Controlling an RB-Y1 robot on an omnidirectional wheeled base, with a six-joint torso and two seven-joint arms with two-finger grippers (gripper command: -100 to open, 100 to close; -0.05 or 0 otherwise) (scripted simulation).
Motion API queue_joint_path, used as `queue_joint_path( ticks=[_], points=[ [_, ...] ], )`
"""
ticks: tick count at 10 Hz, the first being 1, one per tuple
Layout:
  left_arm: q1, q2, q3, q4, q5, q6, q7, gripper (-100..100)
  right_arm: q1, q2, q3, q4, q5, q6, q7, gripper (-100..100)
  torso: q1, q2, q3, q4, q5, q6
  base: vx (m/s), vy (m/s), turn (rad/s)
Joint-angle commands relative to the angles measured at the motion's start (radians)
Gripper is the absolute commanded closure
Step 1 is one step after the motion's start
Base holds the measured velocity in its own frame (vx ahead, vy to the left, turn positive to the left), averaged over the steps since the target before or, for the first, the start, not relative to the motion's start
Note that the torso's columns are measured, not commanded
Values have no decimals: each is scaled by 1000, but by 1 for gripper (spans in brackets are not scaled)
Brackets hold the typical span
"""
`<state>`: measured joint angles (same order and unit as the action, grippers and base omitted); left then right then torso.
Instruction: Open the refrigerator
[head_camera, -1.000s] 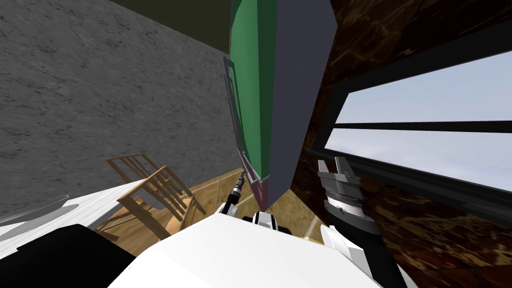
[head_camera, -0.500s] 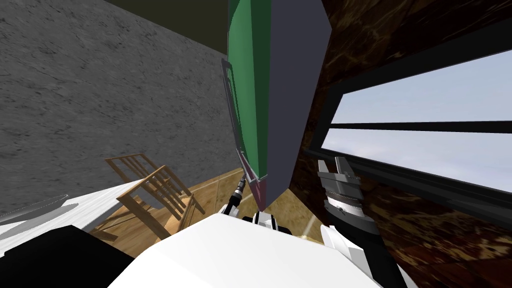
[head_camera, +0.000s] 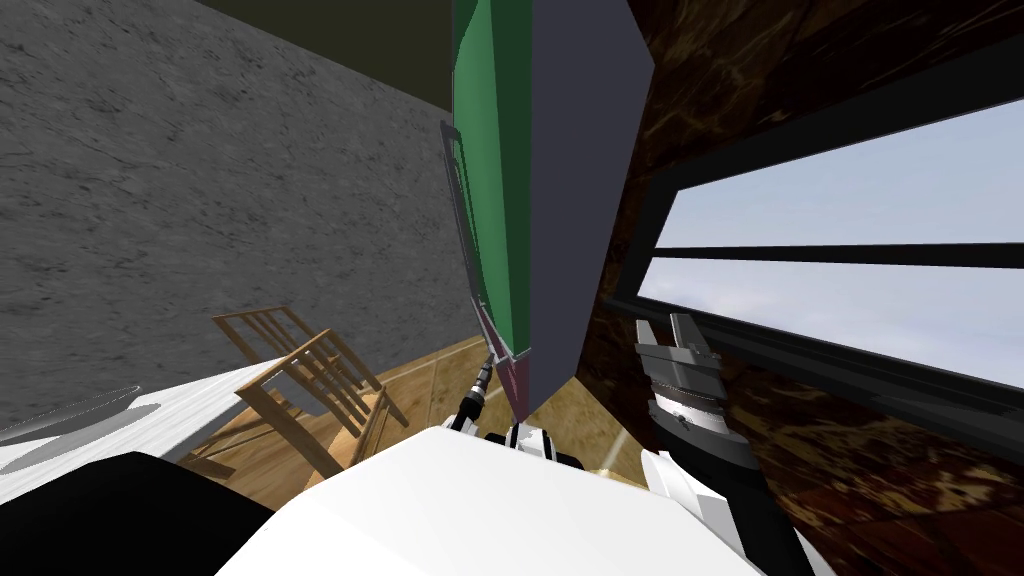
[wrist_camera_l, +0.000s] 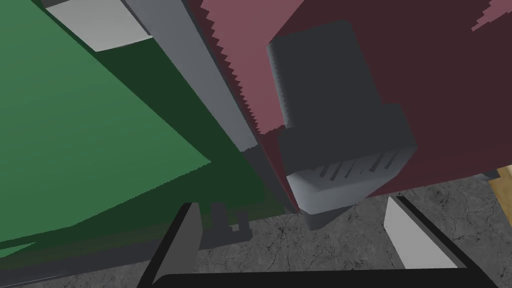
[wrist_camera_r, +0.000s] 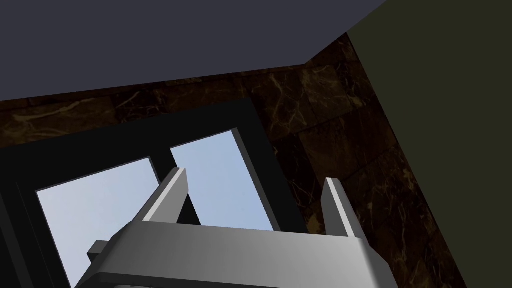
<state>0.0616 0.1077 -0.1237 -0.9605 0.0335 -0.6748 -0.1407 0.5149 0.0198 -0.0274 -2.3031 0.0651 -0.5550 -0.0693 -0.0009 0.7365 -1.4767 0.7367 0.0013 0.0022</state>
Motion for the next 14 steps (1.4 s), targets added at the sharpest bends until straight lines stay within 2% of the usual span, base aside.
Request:
queue_joint_path(
  ticks=[1,6,9,10,14],
  points=[
    [-23,-3,-6,61,2,-8,-3,-100,0,0,0,0,0,0,0,0,0,0,0,1,-1,-1,0,-34,-18],
    [-54,4,-14,158,5,-26,-10,-100,0,0,0,0,0,0,0,0,2,2,1,1,-1,-2,-5,-30,-3],
    [-50,5,-15,151,5,-22,-9,-100,0,0,0,0,0,0,0,0,1,1,1,1,-1,-2,-2,-13,0],
    [-50,5,-15,151,5,-22,-9,100,0,0,0,0,0,0,0,0,2,1,1,1,-1,-2,0,0,0],
    [-36,96,10,161,28,-45,65,100,0,0,0,0,0,0,0,0,5,-1,0,-1,0,-3,-100,9,-130]
  ],
)
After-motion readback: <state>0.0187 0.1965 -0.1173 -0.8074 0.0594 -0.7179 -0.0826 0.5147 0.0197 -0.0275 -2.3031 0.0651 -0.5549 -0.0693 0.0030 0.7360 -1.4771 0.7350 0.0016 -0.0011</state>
